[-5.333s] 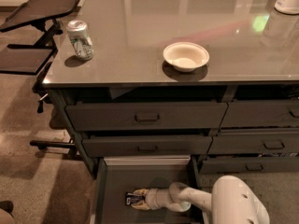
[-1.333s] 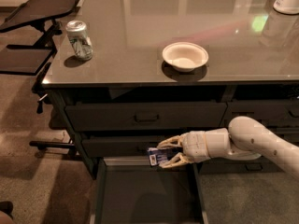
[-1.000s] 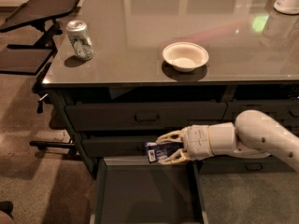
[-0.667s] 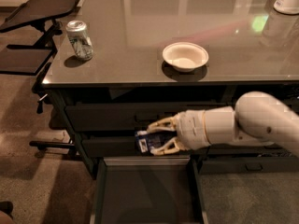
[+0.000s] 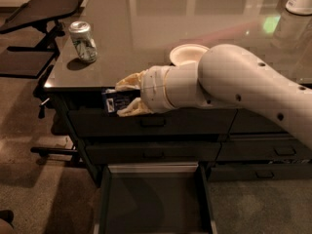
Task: Pick rxbar blueberry from bottom drawer and place on counter
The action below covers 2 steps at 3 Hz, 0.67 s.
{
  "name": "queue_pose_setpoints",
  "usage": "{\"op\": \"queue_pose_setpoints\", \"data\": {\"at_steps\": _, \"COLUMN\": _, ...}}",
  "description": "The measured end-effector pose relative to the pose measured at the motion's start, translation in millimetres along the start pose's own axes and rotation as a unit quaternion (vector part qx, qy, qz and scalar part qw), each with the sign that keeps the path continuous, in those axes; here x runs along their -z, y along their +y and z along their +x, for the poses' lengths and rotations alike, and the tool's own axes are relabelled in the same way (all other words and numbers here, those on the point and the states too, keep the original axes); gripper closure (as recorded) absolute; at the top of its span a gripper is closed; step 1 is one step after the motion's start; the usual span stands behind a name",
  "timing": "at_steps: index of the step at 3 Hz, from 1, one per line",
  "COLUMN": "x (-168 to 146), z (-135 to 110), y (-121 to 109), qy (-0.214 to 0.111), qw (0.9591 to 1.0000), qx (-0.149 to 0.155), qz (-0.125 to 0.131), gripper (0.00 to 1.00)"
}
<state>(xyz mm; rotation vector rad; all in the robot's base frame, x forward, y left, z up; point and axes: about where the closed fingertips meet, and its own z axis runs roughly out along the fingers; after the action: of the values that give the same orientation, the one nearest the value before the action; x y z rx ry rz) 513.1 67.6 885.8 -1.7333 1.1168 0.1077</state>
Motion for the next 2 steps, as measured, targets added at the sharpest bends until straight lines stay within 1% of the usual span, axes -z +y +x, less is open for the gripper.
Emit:
{"op": "queue_pose_setpoints", "data": {"at_steps": 1, "x": 0.3, "z": -0.1, "y": 0.1, "qy": 0.0, "qw": 1.0, "qx": 0.002, "qz": 0.0, "gripper": 1.0}}
{"op": "queue_pose_setpoints", "data": {"at_steps": 2, "x": -11.4, "z": -7.5, "y": -12.0, "qy": -0.01, "qw": 0.9999, "qx": 0.012, "qz": -0.005, "gripper": 1.0}}
